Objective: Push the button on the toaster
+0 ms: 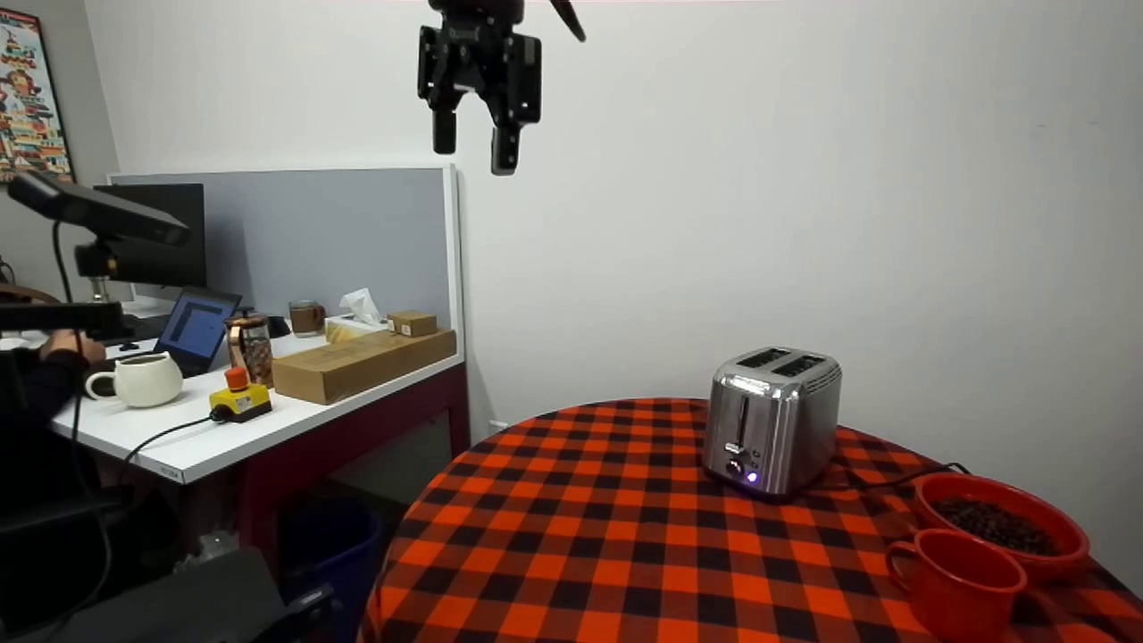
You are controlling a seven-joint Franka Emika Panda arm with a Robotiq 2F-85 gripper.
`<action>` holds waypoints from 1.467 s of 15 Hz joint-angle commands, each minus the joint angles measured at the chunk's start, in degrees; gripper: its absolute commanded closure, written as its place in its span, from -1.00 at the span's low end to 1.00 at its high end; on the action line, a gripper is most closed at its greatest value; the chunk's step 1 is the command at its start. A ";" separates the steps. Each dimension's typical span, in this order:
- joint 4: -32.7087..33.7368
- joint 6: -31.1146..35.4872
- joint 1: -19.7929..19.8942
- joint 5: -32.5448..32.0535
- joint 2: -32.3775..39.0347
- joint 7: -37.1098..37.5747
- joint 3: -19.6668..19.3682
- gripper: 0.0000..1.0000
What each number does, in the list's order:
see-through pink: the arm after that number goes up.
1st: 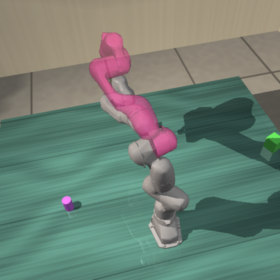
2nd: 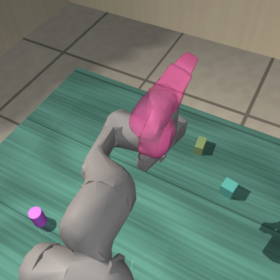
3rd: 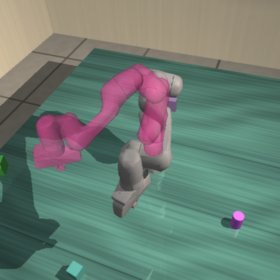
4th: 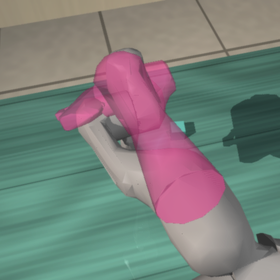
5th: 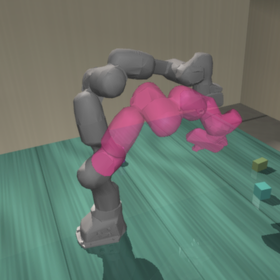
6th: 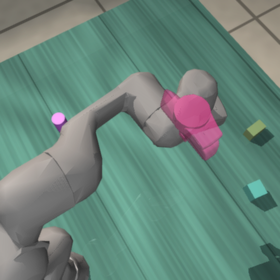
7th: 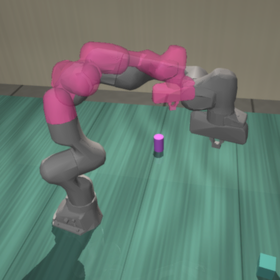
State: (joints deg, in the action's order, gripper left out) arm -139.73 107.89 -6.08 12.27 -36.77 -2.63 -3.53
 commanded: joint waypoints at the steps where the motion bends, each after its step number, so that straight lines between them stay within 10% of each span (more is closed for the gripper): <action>1: 1.96 -6.57 2.51 1.54 2.45 -9.46 -7.15 -1.00; 10: 4.92 -1.55 10.62 -13.22 13.64 -20.48 -10.58 -1.00; 22: 6.79 30.61 13.29 -28.54 34.88 -29.85 -10.08 -1.00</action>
State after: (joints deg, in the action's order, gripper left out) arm -134.54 131.15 5.79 -13.47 -7.15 -30.72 -14.33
